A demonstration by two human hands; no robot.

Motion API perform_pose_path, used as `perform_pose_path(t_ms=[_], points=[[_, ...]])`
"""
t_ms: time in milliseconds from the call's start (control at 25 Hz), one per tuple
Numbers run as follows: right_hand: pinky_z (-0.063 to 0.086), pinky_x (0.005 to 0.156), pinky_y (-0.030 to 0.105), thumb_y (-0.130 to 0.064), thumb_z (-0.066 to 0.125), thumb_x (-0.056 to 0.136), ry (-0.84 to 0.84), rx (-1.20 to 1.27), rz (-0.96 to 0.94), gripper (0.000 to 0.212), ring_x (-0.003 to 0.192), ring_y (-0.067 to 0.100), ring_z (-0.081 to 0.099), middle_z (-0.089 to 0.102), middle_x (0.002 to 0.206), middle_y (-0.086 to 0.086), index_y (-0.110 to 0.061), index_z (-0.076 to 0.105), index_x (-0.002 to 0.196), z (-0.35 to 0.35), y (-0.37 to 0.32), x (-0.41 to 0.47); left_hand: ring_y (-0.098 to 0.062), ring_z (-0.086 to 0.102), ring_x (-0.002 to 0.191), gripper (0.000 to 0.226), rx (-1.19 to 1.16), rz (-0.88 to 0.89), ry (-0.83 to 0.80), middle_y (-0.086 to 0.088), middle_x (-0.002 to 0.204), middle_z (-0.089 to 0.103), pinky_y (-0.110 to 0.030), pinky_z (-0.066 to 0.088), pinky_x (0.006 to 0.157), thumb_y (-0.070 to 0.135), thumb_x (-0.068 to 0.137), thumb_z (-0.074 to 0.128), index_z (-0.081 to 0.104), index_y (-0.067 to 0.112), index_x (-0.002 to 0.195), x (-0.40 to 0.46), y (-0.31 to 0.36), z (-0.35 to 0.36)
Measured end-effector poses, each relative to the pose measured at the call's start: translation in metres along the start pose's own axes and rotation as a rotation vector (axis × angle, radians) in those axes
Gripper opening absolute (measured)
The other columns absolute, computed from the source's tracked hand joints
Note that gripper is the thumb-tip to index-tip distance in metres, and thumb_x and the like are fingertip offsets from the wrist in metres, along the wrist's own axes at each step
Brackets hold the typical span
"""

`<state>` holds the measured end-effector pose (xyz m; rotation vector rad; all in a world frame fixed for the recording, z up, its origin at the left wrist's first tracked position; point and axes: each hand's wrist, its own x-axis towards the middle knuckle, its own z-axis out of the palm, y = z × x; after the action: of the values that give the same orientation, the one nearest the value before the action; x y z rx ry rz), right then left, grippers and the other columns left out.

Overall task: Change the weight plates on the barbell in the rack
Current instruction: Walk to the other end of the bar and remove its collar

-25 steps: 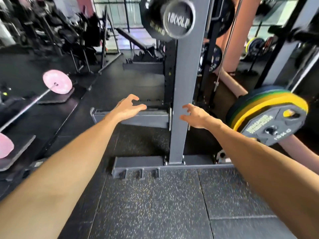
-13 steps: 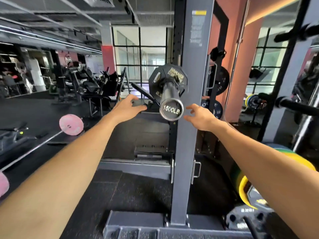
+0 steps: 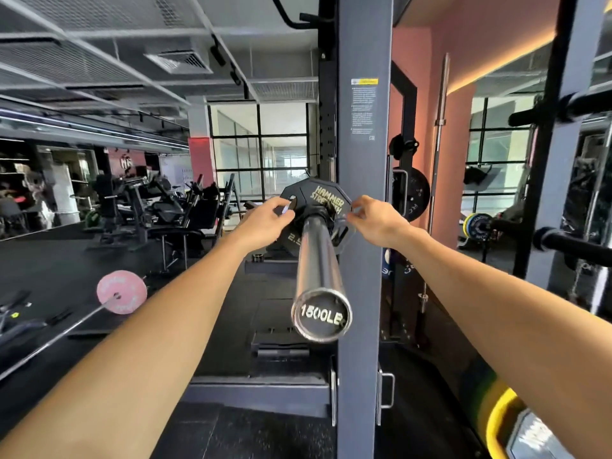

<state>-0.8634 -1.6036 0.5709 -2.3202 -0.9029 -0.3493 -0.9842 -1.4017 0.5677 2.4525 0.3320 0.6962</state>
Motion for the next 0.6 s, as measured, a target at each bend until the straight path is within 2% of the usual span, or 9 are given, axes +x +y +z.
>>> perform_pose_path(t_ms=[120,240,320,400,440,520,600], points=[[0.049,0.094,0.042,-0.044,0.044,0.096,0.005,0.018,-0.004,0.046,0.105,0.029,0.06,0.06,0.127,0.011,-0.017,0.047,0.134,0.004,-0.003,0.025,-0.023,0.058,0.105,0.04,0.011,0.032,-0.009,-0.003,0.118,0.061,-0.032,0.044,0.09,0.05,0.097,0.044,0.049,0.037,0.135,0.029,-0.004,0.011],[0.052,0.086,0.039,-0.046,0.043,0.095,0.017,0.042,-0.055,0.043,0.089,0.025,0.06,0.063,0.12,0.008,-0.026,0.05,0.132,0.015,-0.011,0.043,-0.022,0.058,0.088,0.035,-0.01,0.08,-0.018,-0.004,0.102,0.062,-0.028,0.043,0.076,0.043,0.099,0.046,0.052,0.035,0.133,0.046,-0.004,0.023],[0.05,0.078,0.034,-0.046,0.044,0.095,0.019,0.044,-0.08,0.039,0.084,0.025,0.059,0.065,0.112,0.006,-0.029,0.055,0.128,0.02,-0.014,0.05,-0.017,0.054,0.084,0.035,-0.027,0.129,-0.017,-0.001,0.101,0.06,-0.024,0.041,0.076,0.035,0.101,0.047,0.055,0.029,0.134,0.05,0.0,0.029],[0.048,0.072,0.032,-0.041,0.044,0.095,0.051,0.007,-0.067,0.032,0.08,0.029,0.058,0.065,0.1,0.009,-0.024,0.063,0.114,0.024,-0.014,0.052,-0.014,0.051,0.089,0.033,-0.01,0.158,0.003,0.0,0.104,0.058,-0.021,0.037,0.078,0.028,0.101,0.047,0.057,0.024,0.132,0.053,0.002,0.034],[0.047,0.069,0.032,-0.038,0.044,0.095,0.079,-0.006,-0.034,0.029,0.078,0.032,0.057,0.063,0.093,0.011,-0.018,0.065,0.101,0.026,-0.013,0.053,-0.015,0.051,0.091,0.031,0.0,0.163,0.025,-0.001,0.106,0.058,-0.021,0.036,0.079,0.025,0.101,0.048,0.059,0.022,0.129,0.055,0.002,0.036],[0.043,0.063,0.032,-0.038,0.044,0.095,0.101,0.014,0.044,0.036,0.072,0.035,0.052,0.057,0.08,0.012,-0.011,0.054,0.074,0.028,-0.013,0.053,-0.02,0.055,0.099,0.027,0.01,0.165,0.066,-0.003,0.11,0.062,-0.021,0.035,0.08,0.021,0.099,0.051,0.062,0.02,0.123,0.058,0.002,0.04],[0.042,0.062,0.032,-0.048,0.045,0.094,0.105,0.088,0.07,0.044,0.068,0.033,0.052,0.055,0.076,0.01,-0.012,0.046,0.067,0.031,-0.016,0.053,-0.023,0.058,0.104,0.023,-0.008,0.157,0.088,-0.004,0.113,0.065,-0.024,0.037,0.082,0.02,0.098,0.053,0.064,0.021,0.118,0.062,0.001,0.042]])
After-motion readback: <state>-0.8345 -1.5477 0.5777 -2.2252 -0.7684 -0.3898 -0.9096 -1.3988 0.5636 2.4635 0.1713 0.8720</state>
